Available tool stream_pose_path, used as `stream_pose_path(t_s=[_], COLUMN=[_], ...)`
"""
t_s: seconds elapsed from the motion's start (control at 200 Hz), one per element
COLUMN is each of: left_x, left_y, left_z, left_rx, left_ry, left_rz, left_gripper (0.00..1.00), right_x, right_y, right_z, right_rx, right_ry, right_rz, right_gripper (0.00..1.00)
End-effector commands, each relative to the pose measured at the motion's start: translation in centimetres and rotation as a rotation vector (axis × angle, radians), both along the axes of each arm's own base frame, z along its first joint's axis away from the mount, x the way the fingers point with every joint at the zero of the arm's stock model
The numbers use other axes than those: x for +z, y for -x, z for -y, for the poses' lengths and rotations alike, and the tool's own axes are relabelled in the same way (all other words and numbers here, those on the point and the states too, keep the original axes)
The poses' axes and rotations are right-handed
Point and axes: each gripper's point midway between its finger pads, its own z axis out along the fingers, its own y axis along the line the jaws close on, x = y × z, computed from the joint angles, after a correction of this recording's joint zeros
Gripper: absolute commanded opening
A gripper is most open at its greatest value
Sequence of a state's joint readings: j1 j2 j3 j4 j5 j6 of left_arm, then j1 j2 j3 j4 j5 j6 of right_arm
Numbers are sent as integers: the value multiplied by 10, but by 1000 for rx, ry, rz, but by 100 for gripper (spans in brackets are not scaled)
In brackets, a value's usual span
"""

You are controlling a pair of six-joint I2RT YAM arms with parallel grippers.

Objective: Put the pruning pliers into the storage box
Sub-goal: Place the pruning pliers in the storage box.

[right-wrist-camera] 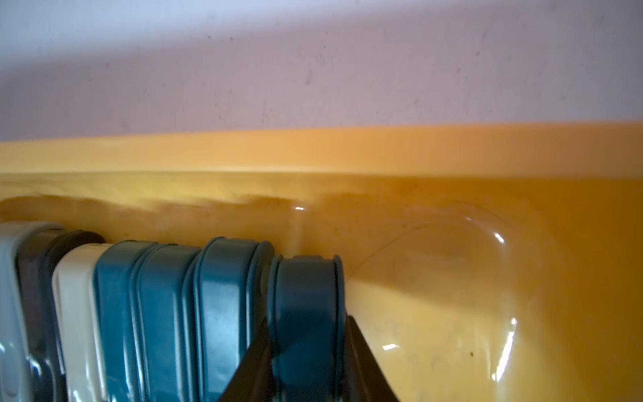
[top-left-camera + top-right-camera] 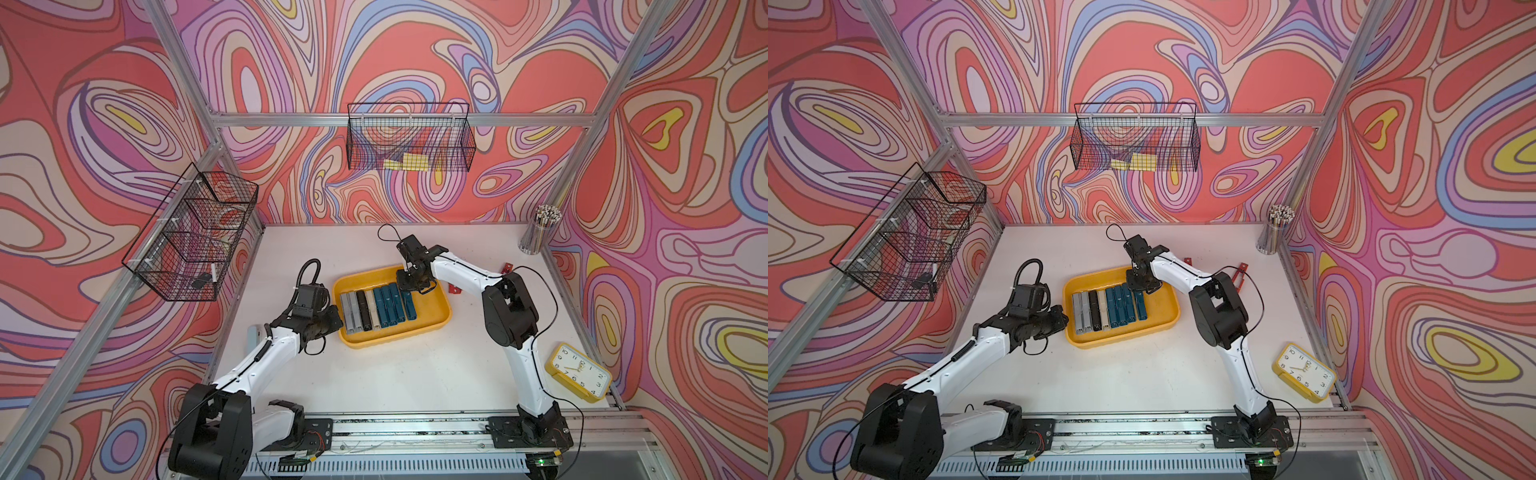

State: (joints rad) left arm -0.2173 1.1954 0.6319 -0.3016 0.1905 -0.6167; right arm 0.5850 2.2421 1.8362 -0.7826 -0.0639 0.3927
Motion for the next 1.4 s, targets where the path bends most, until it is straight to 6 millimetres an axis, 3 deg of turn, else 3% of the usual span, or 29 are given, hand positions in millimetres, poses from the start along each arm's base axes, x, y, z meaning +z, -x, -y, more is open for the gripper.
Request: stream_pose_path(t_s=[0.0,0.536,0.736,0.841,1.132,1.397], left_x=[-6,-5,-5,-4,-5,-5], left_y=[7,5,5,5,5,6], left_z=[3,5,4,4,3,3], left_rx=[-20,-22,-21,-21,-20,-19], left_ry=[8,12,7,5,5,5], left_rz=[-18,-15,-15,-16,-20,-21], left_gripper=[3,3,3,3,3,3], right_x=[-4,-19,-22,-21,-14,11], right_y=[-2,0,1,0,1,-3], right_z=[0,-8,-5,-5,-4,2], right_rx=[-6,7,5,5,3,-10], right_ry=[25,18,29,31,26,30], right_rz=[6,-23,-28,-22,-5,51], right_gripper=[22,26,50,55,56,54])
